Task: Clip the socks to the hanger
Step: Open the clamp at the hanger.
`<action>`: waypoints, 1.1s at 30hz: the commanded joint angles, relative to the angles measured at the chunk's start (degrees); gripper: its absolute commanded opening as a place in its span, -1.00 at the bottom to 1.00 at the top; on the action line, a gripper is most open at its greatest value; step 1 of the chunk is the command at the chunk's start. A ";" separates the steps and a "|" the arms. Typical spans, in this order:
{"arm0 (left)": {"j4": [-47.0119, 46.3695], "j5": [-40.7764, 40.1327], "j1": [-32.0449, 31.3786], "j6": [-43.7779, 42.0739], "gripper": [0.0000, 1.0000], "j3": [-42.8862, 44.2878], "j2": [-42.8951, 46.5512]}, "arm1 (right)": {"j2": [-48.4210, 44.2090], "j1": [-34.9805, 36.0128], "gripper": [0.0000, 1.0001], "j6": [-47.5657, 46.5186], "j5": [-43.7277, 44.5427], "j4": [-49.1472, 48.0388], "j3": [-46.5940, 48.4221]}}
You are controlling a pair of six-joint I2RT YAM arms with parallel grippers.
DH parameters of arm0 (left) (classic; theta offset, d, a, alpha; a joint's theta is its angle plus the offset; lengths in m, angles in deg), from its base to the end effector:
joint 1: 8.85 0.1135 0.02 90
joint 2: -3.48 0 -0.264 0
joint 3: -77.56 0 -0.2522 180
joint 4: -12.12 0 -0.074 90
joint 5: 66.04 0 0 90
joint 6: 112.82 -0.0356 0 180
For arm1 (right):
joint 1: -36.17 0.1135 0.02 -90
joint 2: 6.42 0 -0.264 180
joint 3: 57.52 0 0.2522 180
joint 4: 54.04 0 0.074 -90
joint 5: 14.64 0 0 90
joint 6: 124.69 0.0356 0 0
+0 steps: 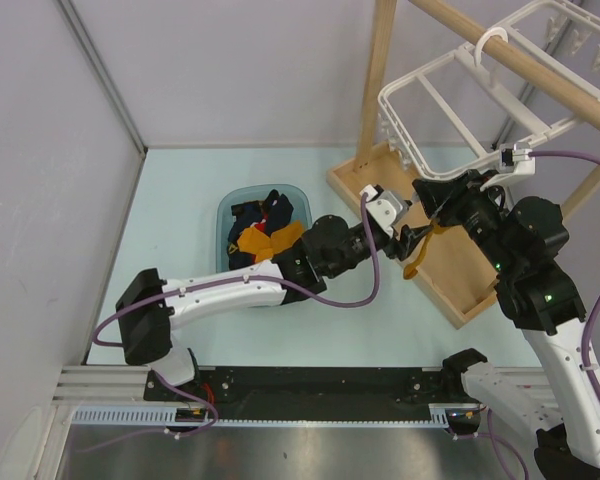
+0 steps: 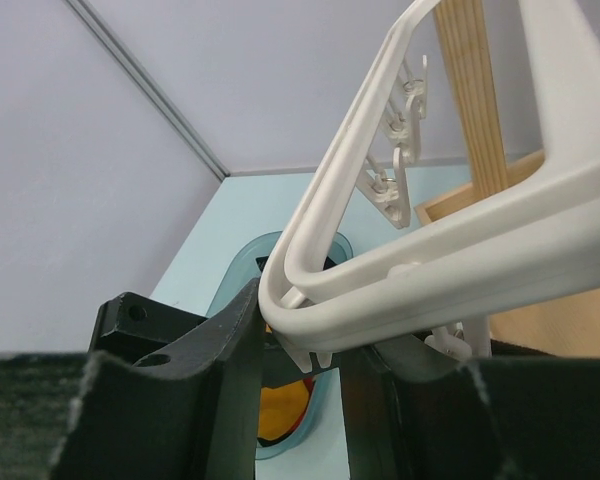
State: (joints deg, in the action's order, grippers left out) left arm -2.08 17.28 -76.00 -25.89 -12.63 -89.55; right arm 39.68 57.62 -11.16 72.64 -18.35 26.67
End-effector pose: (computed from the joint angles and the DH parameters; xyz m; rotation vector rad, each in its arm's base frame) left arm 0.1565 -0.3607 0.3838 0.7397 1.2281 -0.8493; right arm 0.1342 0.0546 0.4639 -0.0103 1.5659 0.6588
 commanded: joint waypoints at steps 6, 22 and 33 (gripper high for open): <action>-8.23 2.63 2.03 2.72 0.23 -1.43 2.95 | -0.23 0.17 -0.84 -0.50 0.08 -1.81 1.73; -8.86 5.01 2.64 2.54 -0.52 4.28 -0.48 | -0.14 0.17 -0.81 -0.59 -0.53 -0.58 1.81; -9.48 6.24 2.64 6.41 -0.99 2.35 0.48 | 0.21 0.08 -0.28 -2.35 -2.46 -1.63 1.81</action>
State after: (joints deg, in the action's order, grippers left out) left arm -8.99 21.39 -73.40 -22.85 -10.94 -89.79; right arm 39.57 57.69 -11.51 72.24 -18.15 26.67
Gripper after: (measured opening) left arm 0.208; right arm 0.355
